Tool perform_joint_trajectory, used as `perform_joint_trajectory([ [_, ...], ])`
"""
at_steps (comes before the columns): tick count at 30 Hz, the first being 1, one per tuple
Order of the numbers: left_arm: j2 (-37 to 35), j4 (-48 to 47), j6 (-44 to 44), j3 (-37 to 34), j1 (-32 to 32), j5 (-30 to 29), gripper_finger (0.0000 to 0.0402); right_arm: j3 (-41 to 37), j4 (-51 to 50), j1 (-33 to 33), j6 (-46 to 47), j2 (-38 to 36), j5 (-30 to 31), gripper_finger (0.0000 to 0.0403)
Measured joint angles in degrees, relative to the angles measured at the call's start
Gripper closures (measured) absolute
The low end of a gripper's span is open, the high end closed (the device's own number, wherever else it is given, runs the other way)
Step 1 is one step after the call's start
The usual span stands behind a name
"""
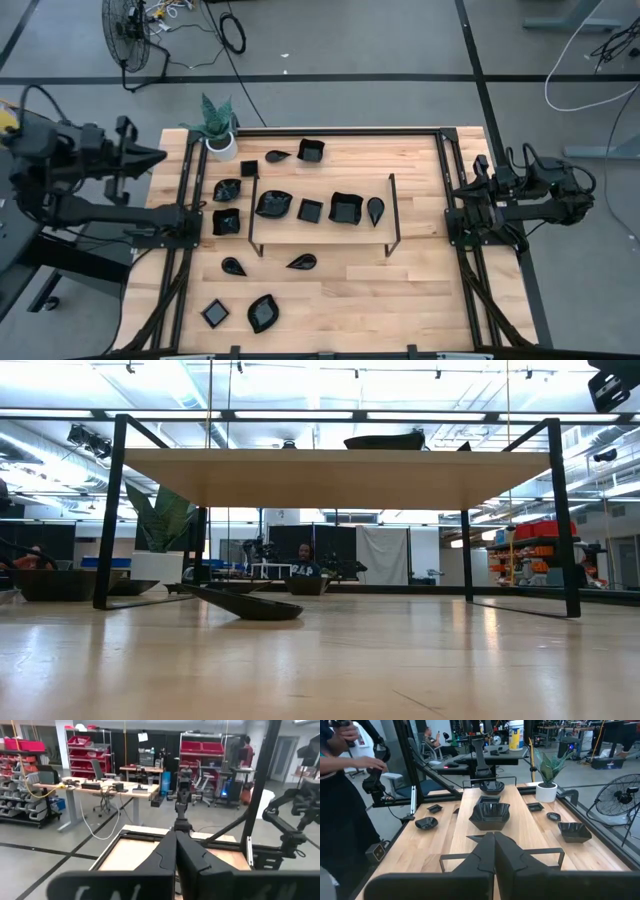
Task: Pick & Place Mini shaped plates
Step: Stack the distorted square plate on top of the distorted square plate on the shelf
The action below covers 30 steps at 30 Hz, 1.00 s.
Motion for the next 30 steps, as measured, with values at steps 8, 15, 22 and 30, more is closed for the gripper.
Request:
perform_joint_trajectory([
  [8,6.40,7.10,3.69,0.03,-0.02,-5.15,0.0397,0.00,-0.04,0.00,0.00,0.00,0.02,0.0398],
  [15,12.71,12.63,6.60,0.07,-0.02,-7.78,0.0396,0.00,-0.02,0.02,0.01,0.00,0.02,0.0398],
  [22,18.24,13.75,7.39,0.06,0.02,-9.53,0.0398,0.00,-0.02,0.00,0.00,0.00,0.02,0.0398],
  [30,20.41,15.93,8.26,0.04,2.51,-8.85,0.0393,0.00,-0.02,0.01,0.01,0.00,0.02,0.0398],
])
